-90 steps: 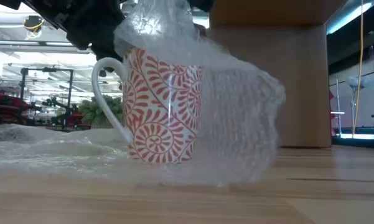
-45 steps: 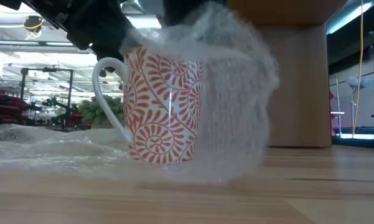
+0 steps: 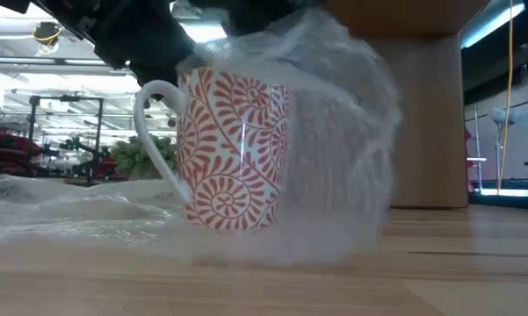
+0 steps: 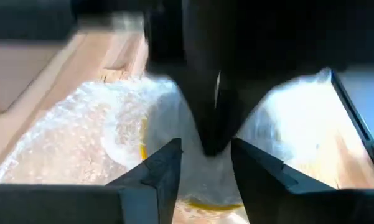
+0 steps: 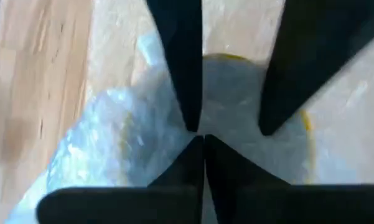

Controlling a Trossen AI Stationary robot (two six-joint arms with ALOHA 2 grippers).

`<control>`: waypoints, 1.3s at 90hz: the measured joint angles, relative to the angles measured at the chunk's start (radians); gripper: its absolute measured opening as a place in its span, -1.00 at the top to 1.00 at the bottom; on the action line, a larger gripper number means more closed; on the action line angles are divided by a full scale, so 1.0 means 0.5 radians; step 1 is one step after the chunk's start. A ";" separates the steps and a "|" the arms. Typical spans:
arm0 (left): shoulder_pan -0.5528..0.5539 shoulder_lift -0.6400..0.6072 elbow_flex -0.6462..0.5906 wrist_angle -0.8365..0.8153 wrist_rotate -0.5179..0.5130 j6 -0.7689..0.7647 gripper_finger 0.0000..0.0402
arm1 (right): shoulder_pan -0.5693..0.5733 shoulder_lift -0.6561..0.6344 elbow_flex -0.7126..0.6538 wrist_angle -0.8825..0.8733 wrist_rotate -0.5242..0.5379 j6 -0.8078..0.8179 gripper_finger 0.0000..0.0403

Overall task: Wrap mug
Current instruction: Wrap the orange patterned mug with the bubble wrap

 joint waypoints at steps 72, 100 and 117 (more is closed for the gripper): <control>-0.007 0.001 0.005 0.024 0.010 -0.014 0.38 | 0.005 -0.071 -0.321 0.207 0.199 0.153 1.00; -0.009 0.000 0.005 0.014 0.010 -0.007 0.38 | 0.028 -0.098 -0.245 0.150 0.086 0.166 1.00; -0.008 0.000 0.004 0.013 0.004 -0.008 0.38 | 0.030 -0.185 0.098 -0.227 0.190 0.113 1.00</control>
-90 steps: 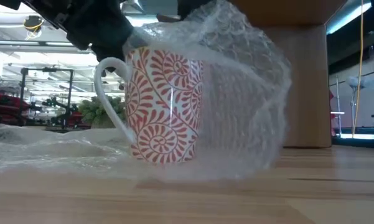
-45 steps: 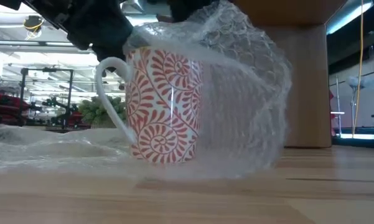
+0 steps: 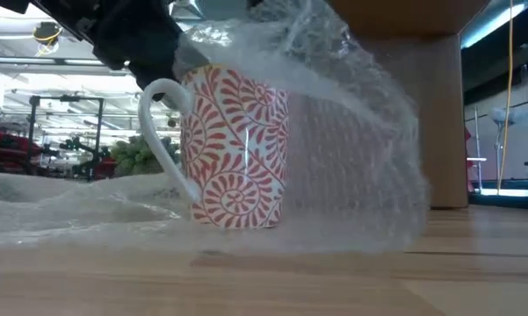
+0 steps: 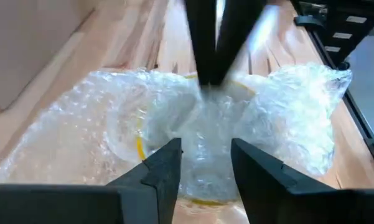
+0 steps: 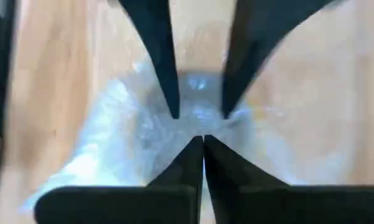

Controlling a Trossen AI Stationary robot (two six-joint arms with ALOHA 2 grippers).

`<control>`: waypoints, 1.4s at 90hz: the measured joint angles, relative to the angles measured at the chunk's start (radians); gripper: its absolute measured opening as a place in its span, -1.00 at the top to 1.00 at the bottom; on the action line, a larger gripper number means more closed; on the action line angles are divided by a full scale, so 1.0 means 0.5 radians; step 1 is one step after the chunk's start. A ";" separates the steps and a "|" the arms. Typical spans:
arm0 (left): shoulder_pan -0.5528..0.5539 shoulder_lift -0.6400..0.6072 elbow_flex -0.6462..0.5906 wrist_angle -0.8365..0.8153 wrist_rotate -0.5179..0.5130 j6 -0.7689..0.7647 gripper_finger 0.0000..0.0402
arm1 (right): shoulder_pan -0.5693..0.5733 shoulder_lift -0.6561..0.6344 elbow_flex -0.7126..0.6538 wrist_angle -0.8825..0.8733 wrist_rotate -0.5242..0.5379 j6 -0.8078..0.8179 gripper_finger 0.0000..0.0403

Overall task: Wrap mug
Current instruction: Wrap the orange patterned mug with the bubble wrap

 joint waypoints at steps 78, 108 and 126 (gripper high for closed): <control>0.000 0.000 0.000 0.014 -0.001 -0.011 0.38 | 0.068 0.053 -0.389 0.438 0.086 0.076 1.00; -0.004 0.000 0.000 0.014 -0.001 0.001 0.38 | -0.025 0.125 -0.380 0.457 -0.035 0.064 1.00; -0.004 0.000 0.001 0.015 0.005 0.002 0.38 | -0.031 0.221 -0.372 0.494 -0.052 0.047 1.00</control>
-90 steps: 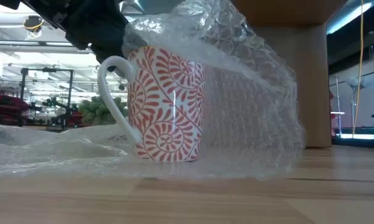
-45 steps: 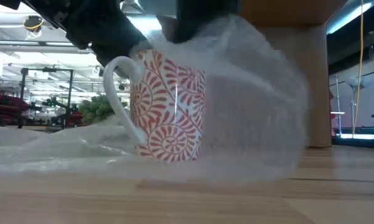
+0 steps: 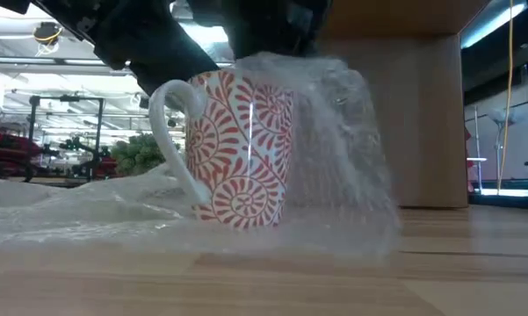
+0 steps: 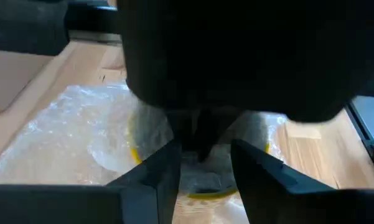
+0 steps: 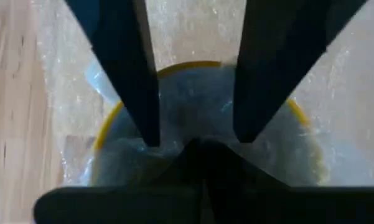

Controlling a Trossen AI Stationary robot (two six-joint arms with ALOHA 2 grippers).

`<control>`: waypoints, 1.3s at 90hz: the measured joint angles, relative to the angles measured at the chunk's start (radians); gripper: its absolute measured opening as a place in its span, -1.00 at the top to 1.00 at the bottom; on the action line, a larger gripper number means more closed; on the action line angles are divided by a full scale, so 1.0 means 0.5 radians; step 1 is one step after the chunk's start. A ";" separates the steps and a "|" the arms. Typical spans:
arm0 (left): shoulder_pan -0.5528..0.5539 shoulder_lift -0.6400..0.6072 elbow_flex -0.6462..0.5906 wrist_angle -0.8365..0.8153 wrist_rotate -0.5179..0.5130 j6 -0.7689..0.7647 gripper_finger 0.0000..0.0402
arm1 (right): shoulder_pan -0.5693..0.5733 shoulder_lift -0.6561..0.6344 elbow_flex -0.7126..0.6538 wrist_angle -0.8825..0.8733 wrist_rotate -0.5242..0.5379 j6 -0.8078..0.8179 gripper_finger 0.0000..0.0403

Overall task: Wrap mug
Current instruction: Wrap the orange patterned mug with the bubble wrap

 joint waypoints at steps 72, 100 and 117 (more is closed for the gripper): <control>-0.001 0.000 -0.001 -0.004 -0.004 -0.002 0.38 | 0.003 0.036 0.270 -0.387 0.169 -0.031 1.00; 0.000 0.000 0.000 -0.004 0.000 -0.002 0.38 | 0.002 0.026 0.181 -0.247 -0.001 0.005 1.00; -0.001 -0.001 -0.001 -0.009 -0.008 0.001 0.38 | 0.003 -0.052 0.447 -0.509 -0.055 0.007 1.00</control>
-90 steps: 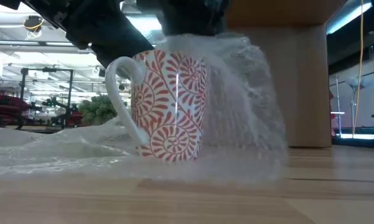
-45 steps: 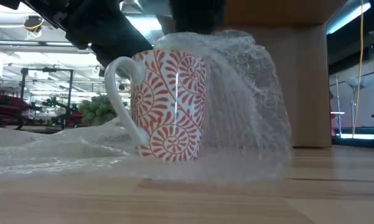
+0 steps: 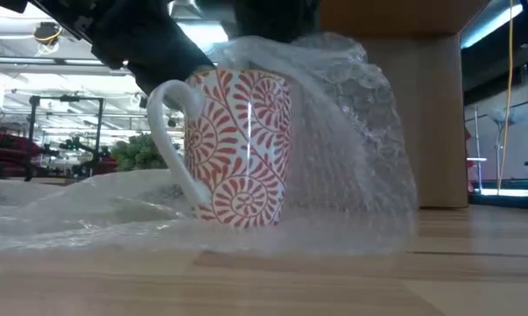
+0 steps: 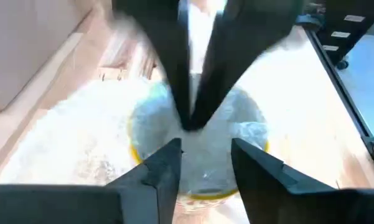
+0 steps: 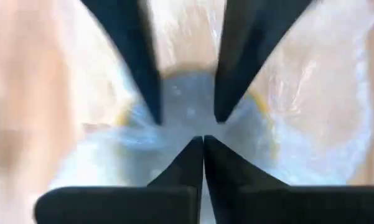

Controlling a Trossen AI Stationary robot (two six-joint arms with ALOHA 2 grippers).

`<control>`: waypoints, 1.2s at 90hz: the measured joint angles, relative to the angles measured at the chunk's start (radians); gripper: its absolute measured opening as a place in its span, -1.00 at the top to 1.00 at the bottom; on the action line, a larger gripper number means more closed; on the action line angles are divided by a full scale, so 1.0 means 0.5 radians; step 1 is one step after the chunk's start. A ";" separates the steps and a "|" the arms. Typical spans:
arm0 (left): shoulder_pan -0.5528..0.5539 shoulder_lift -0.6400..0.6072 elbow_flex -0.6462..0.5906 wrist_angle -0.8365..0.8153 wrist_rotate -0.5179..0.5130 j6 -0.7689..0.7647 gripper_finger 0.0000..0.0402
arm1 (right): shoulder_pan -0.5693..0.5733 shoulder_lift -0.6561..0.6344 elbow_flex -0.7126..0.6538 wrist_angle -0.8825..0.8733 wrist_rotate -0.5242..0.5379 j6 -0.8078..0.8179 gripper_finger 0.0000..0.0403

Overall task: Wrap mug
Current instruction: Wrap the orange patterned mug with the bubble wrap

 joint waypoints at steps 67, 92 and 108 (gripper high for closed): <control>0.002 0.001 0.001 0.008 0.011 0.001 0.38 | -0.016 0.061 -0.356 0.392 -0.040 0.086 1.00; -0.008 0.000 0.001 -0.006 -0.004 -0.002 0.38 | -0.013 -0.003 -0.133 0.095 -0.086 0.007 1.00; -0.008 0.000 0.001 -0.005 -0.003 0.001 0.38 | -0.013 -0.004 -0.074 0.049 0.099 -0.004 1.00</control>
